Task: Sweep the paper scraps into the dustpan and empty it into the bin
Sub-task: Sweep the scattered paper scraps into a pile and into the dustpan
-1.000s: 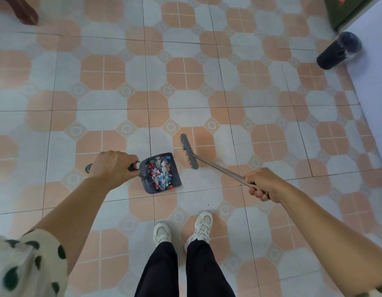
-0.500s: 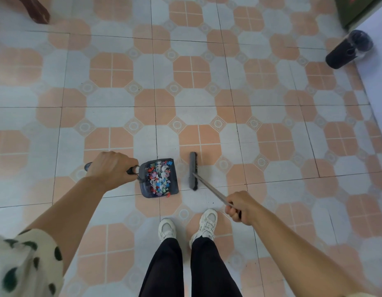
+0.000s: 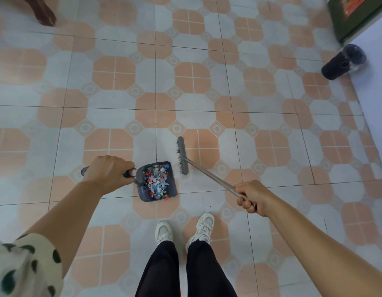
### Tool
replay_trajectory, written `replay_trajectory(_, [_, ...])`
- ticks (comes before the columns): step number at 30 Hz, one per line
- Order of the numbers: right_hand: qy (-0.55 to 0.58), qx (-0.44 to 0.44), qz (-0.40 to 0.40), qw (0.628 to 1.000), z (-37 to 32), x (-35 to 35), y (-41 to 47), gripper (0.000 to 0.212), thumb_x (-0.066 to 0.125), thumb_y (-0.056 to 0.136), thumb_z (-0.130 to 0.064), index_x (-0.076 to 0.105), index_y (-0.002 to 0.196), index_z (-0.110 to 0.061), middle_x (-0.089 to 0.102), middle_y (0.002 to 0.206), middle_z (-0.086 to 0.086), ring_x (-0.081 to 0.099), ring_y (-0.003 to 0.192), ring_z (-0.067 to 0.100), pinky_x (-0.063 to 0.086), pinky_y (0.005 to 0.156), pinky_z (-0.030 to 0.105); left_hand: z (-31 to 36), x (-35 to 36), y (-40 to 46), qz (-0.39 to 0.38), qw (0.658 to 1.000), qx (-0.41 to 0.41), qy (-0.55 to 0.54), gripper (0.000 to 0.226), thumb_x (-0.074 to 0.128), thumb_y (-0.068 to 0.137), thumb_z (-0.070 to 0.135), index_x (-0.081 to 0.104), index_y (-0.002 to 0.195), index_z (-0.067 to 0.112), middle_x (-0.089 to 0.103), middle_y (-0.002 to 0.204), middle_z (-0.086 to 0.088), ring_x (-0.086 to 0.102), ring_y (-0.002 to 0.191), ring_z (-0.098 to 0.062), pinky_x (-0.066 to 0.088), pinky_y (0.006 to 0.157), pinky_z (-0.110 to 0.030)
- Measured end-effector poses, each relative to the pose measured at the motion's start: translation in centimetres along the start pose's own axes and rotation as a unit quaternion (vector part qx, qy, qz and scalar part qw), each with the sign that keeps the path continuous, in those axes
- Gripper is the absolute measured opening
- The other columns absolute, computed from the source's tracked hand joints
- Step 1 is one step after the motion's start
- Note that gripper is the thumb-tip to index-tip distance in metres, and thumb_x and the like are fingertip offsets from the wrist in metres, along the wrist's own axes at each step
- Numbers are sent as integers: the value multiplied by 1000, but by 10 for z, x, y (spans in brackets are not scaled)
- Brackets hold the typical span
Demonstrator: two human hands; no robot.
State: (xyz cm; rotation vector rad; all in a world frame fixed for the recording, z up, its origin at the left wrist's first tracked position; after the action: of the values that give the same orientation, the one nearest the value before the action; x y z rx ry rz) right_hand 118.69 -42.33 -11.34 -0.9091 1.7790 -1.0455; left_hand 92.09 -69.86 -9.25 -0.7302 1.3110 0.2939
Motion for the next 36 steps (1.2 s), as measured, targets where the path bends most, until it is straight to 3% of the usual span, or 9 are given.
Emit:
replay_trajectory(10, [-5,2,27,1000,-7,-16,5,29,39,93,-2,61,112,-6,49,58,12,32,29,9,24,32,11,-32,-7,-26,37,999,-31,-12,23,63,78,27,52,60,18,51,48,1,49,48,-26,31,48,-23])
replay_trajectory(14, [-32,11,58,998,-4,-17,5,29,37,93,-1,60,109,-8,49,59,12,32,28,10,25,31,12,-37,1,-29,18,999,-26,-2,21,62,78,32,53,64,18,58,54,1,49,51,-24,27,48,-23])
replay_trajectory(20, [-65,88,68,992,34,2,7,28,32,91,0,57,100,6,48,57,10,32,26,10,25,31,12,-33,7,-31,11,1000,-11,-7,22,60,78,30,50,62,18,54,51,1,46,50,-23,26,47,-23])
replay_trajectory(25, [-44,108,36,993,63,48,7,32,30,93,-1,56,106,11,47,58,11,32,32,11,26,33,15,-24,13,-27,-16,1000,2,-1,21,57,81,31,47,65,20,57,58,1,46,54,-21,26,48,-24])
replay_trajectory(29, [-6,109,0,994,62,80,1,28,31,92,0,58,100,5,45,54,8,32,29,9,25,32,15,-20,17,-25,-33,999,8,14,21,53,84,33,47,68,20,60,64,1,49,58,-21,28,51,-25])
replay_trajectory(36, [13,79,-83,993,37,95,-13,25,38,93,-4,61,92,-9,48,57,9,31,34,8,22,32,13,-24,18,-28,-21,1000,18,-1,24,56,83,33,44,65,22,53,58,3,47,55,-20,23,48,-24])
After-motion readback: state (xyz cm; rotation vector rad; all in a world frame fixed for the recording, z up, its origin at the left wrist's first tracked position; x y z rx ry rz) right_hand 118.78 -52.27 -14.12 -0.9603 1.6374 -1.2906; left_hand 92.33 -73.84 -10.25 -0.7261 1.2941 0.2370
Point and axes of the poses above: each hand's wrist, its own y-axis towards the middle knuckle, its own x-axis out of the palm, z = x × y, the point moved 9 cm from there along y, towards the middle knuckle
